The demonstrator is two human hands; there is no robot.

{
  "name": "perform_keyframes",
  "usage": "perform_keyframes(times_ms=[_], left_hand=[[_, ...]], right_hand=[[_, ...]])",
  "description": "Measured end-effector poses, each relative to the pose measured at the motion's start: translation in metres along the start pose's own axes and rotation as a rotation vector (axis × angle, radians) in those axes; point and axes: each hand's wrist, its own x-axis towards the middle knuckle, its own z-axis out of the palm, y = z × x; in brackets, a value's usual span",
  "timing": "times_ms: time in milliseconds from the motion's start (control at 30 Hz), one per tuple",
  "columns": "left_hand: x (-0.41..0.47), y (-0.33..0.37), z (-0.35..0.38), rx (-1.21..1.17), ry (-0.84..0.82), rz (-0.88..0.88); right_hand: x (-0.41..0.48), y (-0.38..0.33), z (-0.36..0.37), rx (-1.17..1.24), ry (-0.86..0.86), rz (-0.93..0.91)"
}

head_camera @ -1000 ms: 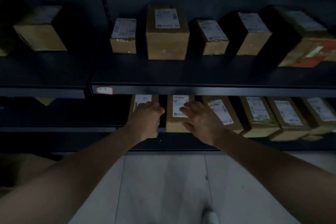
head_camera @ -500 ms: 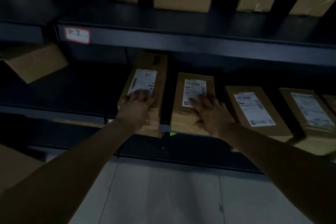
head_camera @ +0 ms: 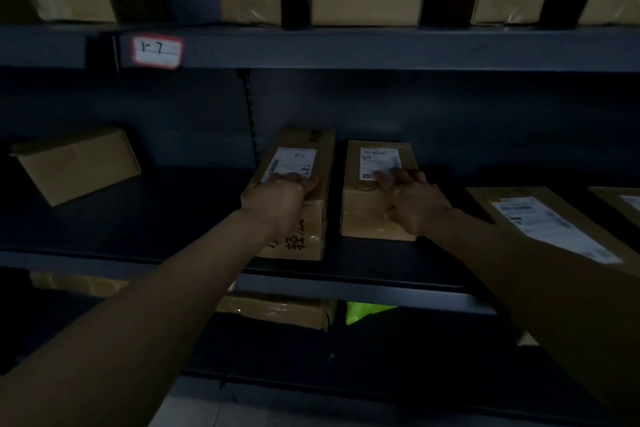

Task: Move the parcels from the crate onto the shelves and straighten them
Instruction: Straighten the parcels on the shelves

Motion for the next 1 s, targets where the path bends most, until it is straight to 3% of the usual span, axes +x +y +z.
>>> perform_keyframes(times_ms=[200, 300, 367, 567, 700, 867, 1000], left_hand=[[-0.008, 0.004, -0.001, -0.015, 0.009, -0.014], [-0.017, 0.014, -0.016, -0.063, -0.070, -0.026], [-0.022, 0.036, -0.031, -0.092, -0.035, 0.000], [-0.028, 0.177, -0.068, -0.328, 0.157, 0.366], [-0.025, 0.255, -0.066, -0.337, 0.106, 0.510], [-0.017, 0.299, -0.051, -0.127, -0.005, 0.526], [0.001, 0.303, -0.039, -0.150, -0.015, 0.479]], right_hand=[[-0.004, -0.012, 0.005, -0.074, 0.073, 0.088], [-0.021, -0.011, -0.007, -0.138, 0.092, 0.077], [-0.037, -0.002, -0.024, -0.168, 0.144, 0.058], [-0.116, 0.075, -0.069, -0.178, 0.242, 0.187], [-0.180, 0.143, -0.076, -0.163, 0.095, 0.378], [-0.221, 0.211, -0.051, -0.166, -0.254, 0.480], [-0.214, 0.245, -0.022, -0.137, -0.238, 0.384]])
